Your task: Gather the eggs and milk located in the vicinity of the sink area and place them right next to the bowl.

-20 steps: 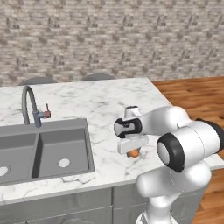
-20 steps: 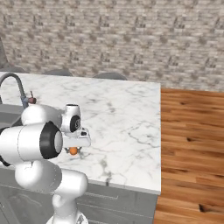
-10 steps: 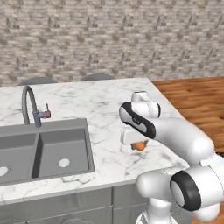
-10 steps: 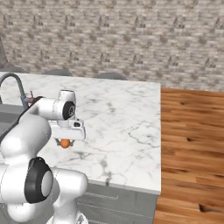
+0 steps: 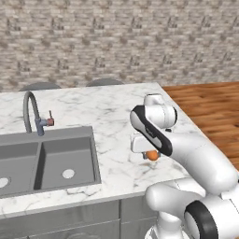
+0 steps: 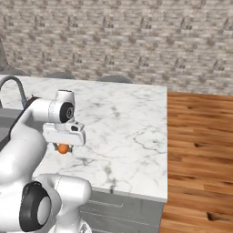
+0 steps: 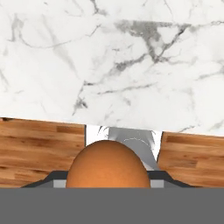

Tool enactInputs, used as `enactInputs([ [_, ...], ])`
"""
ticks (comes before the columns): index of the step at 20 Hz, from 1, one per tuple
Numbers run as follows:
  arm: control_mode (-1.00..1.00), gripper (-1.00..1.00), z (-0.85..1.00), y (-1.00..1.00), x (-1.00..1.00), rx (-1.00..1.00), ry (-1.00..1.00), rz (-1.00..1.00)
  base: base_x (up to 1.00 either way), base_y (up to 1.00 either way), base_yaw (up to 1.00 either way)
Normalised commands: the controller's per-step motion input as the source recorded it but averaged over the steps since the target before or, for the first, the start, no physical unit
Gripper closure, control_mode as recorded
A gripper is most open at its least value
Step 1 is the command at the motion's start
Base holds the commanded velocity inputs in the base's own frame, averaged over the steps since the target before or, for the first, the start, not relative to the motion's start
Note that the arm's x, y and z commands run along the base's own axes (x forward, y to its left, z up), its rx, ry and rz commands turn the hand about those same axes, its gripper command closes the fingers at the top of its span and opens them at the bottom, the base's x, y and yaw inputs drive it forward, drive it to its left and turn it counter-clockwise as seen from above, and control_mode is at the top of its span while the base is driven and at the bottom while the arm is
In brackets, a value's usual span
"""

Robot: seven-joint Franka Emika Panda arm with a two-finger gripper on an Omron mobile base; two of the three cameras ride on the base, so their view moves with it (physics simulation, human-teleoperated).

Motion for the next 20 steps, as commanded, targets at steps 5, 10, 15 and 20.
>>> enactInputs([
  [5,-1.00,1.00,0.00,0.00,0.00,0.00,0.00,0.00,0.00,0.00,0.00],
  [10,1.00,1.00,0.00,0.00,0.00,0.00,0.00,0.00,-0.13,0.21,0.00],
  [15,1.00,1.00,0.00,0.00,0.00,0.00,0.00,0.00,-0.37,0.98,-0.07],
  [20,1.00,1.00,0.00,0.00,0.00,0.00,0.00,0.00,-0.34,1.00,-0.09],
])
